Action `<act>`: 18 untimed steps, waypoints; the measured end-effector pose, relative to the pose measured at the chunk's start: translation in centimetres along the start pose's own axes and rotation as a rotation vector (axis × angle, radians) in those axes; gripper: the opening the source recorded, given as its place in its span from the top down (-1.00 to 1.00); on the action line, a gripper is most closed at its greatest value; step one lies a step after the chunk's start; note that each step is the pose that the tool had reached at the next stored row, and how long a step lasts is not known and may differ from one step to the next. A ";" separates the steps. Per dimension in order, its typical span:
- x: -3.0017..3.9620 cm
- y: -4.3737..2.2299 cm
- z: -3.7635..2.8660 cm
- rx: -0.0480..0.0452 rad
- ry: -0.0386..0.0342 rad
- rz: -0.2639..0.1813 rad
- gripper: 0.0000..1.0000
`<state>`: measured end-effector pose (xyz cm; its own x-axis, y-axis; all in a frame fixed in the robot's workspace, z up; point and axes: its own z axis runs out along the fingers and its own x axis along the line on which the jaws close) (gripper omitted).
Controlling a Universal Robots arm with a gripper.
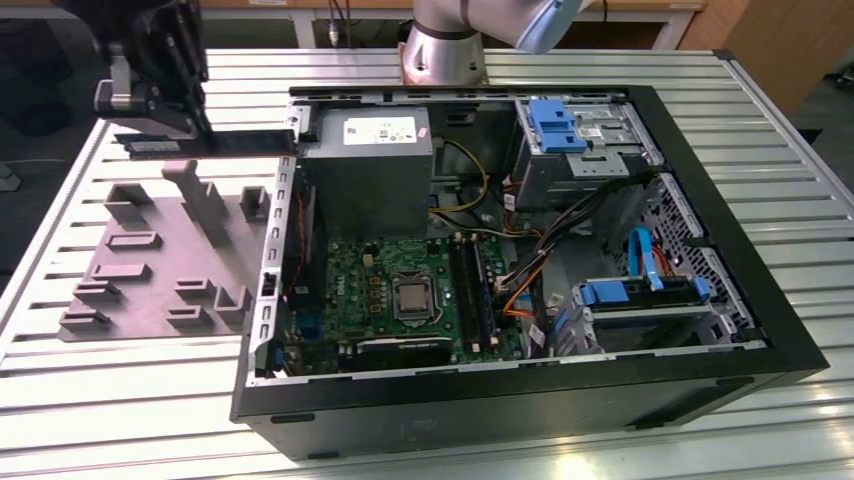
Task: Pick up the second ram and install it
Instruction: 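Pick up the second ram and move it above second insertion slot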
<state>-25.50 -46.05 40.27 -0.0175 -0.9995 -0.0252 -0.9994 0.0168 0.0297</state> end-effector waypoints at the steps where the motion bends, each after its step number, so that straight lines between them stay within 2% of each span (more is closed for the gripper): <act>1: 0.00 -0.32 -0.01 0.0000 -0.0001 0.000 0.72; 18: -0.11 -6.12 -0.16 0.0000 0.0000 0.000 0.72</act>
<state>-19.38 -46.05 40.25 -0.0176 -0.9995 -0.0252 -0.9994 0.0168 0.0297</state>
